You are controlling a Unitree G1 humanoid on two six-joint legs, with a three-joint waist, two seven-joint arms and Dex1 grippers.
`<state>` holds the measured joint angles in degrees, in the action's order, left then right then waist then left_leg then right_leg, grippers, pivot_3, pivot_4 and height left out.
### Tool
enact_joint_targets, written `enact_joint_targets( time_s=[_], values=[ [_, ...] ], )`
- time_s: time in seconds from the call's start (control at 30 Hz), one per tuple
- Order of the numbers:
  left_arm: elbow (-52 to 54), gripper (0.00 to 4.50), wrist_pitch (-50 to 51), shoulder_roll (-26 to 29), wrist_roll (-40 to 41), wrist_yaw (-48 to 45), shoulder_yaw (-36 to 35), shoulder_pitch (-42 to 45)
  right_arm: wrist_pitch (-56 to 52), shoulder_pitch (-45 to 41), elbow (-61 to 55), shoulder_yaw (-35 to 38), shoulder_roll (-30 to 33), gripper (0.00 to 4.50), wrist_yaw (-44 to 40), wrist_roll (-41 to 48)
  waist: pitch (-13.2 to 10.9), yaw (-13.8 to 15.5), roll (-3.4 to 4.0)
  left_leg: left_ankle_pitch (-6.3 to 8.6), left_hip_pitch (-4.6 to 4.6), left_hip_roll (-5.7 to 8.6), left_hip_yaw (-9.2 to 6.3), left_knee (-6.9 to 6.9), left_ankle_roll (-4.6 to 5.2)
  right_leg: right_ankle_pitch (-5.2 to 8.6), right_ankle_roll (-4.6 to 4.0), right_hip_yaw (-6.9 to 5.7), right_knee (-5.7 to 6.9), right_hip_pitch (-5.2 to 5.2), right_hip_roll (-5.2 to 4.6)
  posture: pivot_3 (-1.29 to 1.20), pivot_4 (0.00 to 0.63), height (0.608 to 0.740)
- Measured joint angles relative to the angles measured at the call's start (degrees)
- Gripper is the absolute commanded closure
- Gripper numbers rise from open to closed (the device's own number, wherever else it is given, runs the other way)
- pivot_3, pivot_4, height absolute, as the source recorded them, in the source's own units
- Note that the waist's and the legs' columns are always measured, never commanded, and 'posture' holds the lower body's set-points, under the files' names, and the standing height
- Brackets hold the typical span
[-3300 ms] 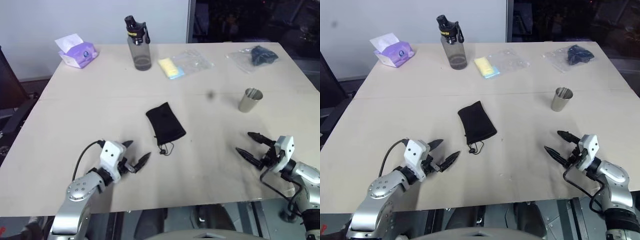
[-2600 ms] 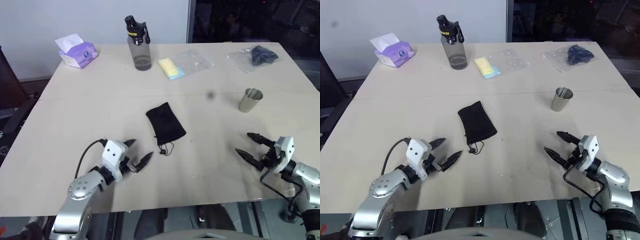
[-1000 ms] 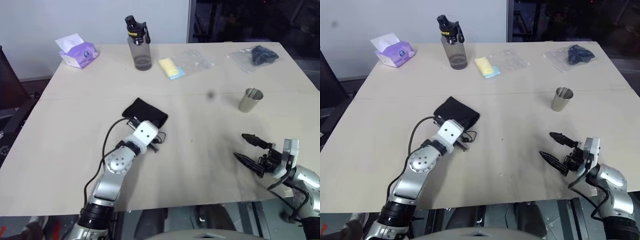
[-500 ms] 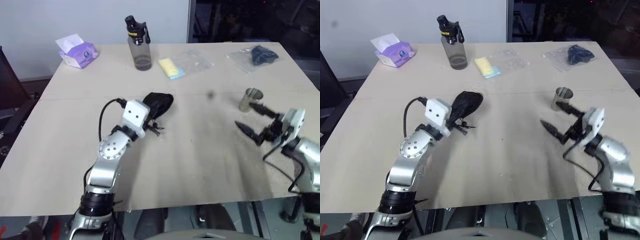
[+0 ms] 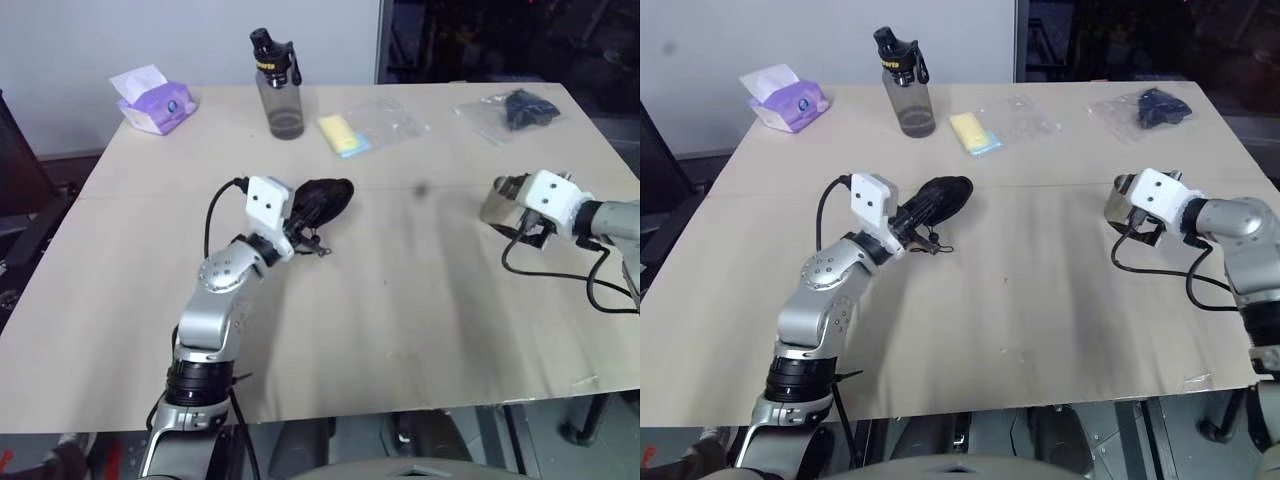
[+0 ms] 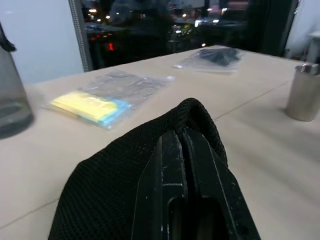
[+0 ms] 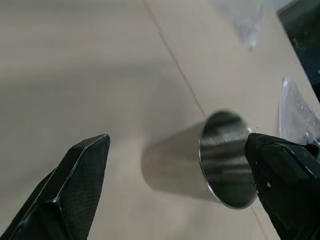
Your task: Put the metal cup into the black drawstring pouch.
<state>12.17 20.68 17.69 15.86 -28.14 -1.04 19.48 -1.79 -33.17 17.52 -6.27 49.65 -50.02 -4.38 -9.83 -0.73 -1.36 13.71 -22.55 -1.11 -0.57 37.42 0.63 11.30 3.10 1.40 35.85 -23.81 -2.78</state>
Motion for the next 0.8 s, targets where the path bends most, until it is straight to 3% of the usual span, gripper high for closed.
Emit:
enact_joint_targets(
  time_s=[0.1, 0.2, 0.33, 0.43, 0.47, 0.63, 0.8],
  values=[
    [0.6, 4.46, 0.2, 0.1, 0.0, -0.1, 0.6, -0.7, 1.3, -0.5, 3.5, -1.4, -1.0, 0.0, 1.1, -2.2, 0.0, 0.0, 0.0, 0.0, -0.03, 0.0, -0.02, 0.0, 0.0, 0.0, 0.01, -0.01, 0.0, 0.0, 0.0, 0.0, 0.15, 0.74],
    [0.9, 4.5, 0.3, 0.1, 0.0, 0.2, 0.7, -1.8, 2.6, -0.5, 6.3, -2.9, -1.3, 0.83, 1.6, -4.5, 0.0, 0.0, 0.01, 0.0, -0.03, 0.0, -0.02, -0.01, 0.0, -0.01, 0.0, 0.0, -0.01, -0.01, -0.01, 0.0, 0.15, 0.74],
    [0.9, 4.5, 0.4, 0.5, 0.0, 0.8, 0.6, -1.9, 2.7, -0.5, 6.8, -3.0, -1.2, 2.95, 1.6, -5.5, 0.0, 0.0, 0.01, 0.0, -0.02, 0.0, -0.02, 0.0, 0.0, -0.01, 0.0, -0.01, 0.0, -0.01, 0.0, 0.0, 0.15, 0.74],
    [1.4, 4.5, 0.9, 0.6, 0.1, 0.9, 0.6, -1.9, 2.7, -0.3, 6.7, -3.0, -1.2, 4.23, 1.5, -5.6, 0.0, 0.0, 0.01, 0.0, -0.02, 0.0, -0.02, 0.0, 0.0, -0.01, 0.0, -0.01, 0.0, -0.01, -0.01, 0.0, 0.15, 0.74],
    [1.5, 4.5, 1.1, 0.6, 0.1, 1.0, 0.6, -1.9, 2.7, -0.1, 6.7, -2.9, -1.2, 4.41, 1.5, -5.4, 0.0, 0.0, 0.01, 0.0, -0.02, 0.0, -0.02, 0.0, 0.0, -0.01, 0.0, -0.01, 0.0, -0.01, -0.01, 0.0, 0.15, 0.74],
    [1.9, 4.5, 2.5, 0.0, 1.4, 1.1, 0.3, -1.4, -0.4, 0.8, 3.6, 2.0, -5.0, 4.41, 1.8, 1.0, 0.0, -0.2, 0.01, 0.0, -0.02, 0.0, -0.03, 0.0, 0.0, -0.03, 0.01, 0.01, 0.02, -0.01, 0.0, 0.0, 0.15, 0.74],
    [3.1, 4.5, 8.6, -3.3, 10.2, 1.4, -2.9, 2.1, -2.6, 2.1, -13.3, 4.7, -14.5, 4.41, -0.9, 14.3, 0.0, -0.1, 0.01, 0.0, -0.04, -0.07, -0.27, 0.0, 0.0, -0.03, 0.02, -0.2, 0.08, 0.0, 0.05, 0.0, 0.15, 0.74]
  ],
)
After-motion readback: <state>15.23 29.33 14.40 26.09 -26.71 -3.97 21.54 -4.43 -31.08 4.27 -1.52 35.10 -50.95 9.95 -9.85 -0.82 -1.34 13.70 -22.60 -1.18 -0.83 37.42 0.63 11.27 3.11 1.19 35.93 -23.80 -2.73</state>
